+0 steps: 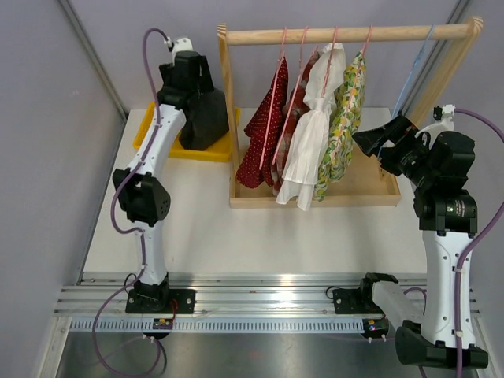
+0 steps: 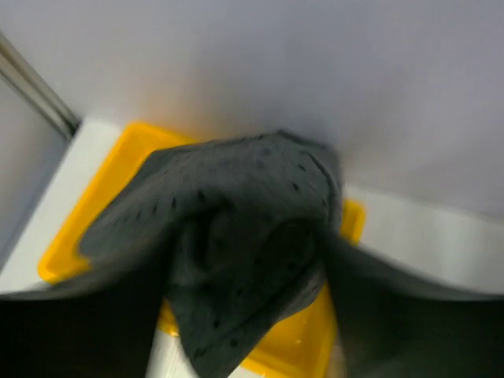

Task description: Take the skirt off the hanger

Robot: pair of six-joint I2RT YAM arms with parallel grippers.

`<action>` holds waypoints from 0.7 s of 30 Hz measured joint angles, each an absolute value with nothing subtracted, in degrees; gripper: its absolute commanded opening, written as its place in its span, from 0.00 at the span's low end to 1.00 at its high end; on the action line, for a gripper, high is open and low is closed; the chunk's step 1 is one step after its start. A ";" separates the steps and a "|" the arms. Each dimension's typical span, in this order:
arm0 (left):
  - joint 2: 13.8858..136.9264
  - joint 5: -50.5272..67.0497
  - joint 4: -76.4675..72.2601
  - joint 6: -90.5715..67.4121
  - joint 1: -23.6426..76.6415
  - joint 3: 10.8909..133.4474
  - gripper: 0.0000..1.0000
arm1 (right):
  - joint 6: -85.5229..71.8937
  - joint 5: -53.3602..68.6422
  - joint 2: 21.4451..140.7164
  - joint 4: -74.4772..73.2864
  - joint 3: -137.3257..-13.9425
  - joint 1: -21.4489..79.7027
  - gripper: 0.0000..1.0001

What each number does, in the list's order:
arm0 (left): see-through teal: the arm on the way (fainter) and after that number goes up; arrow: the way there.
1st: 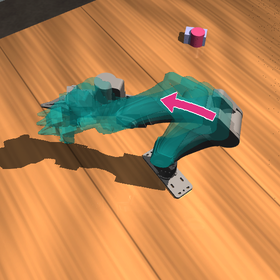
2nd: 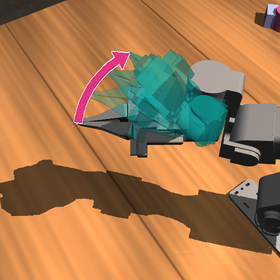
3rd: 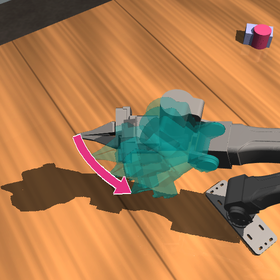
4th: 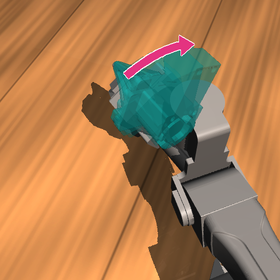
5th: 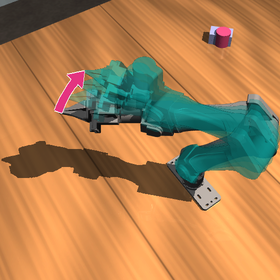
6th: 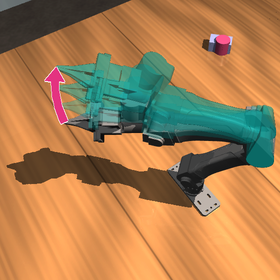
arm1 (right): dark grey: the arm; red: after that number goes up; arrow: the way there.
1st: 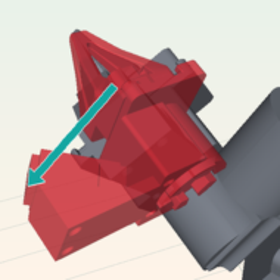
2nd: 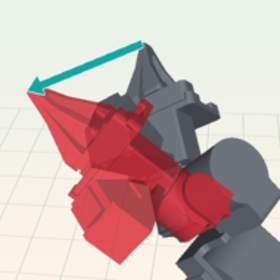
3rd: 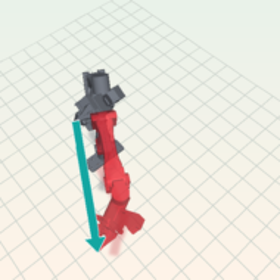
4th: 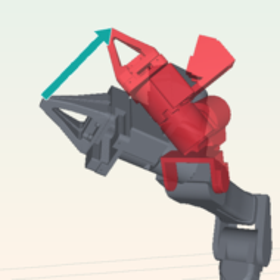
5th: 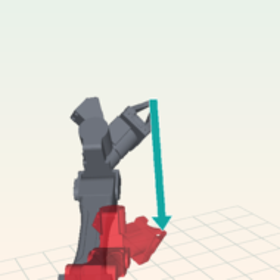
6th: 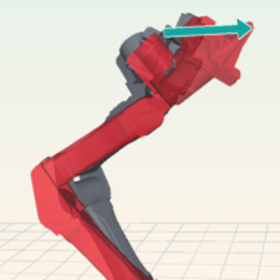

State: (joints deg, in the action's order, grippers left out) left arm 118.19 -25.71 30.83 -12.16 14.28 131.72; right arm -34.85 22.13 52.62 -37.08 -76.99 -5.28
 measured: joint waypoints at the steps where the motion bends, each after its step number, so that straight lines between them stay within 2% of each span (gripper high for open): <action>1: 119.57 -25.82 30.81 -13.56 14.26 129.54 0.99 | -34.85 22.15 52.66 -37.06 -76.93 -5.02 0.99; 6: 126.74 -26.74 35.46 -18.22 13.76 127.28 0.99 | -34.35 21.89 52.66 -37.06 -77.49 -2.39 0.99; 9: 124.38 -27.44 35.46 -20.23 13.87 120.53 0.99 | -32.49 20.58 52.53 -37.43 -79.48 1.58 0.99; 14: 111.26 -27.81 33.98 -21.89 16.43 106.10 0.99 | -29.71 20.56 52.66 -37.82 -83.77 4.19 0.99; 21: 84.03 -30.46 27.97 -20.75 31.92 87.42 0.99 | -29.06 22.13 57.65 -36.49 -91.15 4.29 1.00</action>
State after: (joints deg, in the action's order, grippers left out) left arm 84.03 -30.46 27.97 -20.75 31.92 87.42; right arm -29.06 22.13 57.65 -36.49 -91.15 4.29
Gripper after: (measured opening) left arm 0.987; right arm 0.993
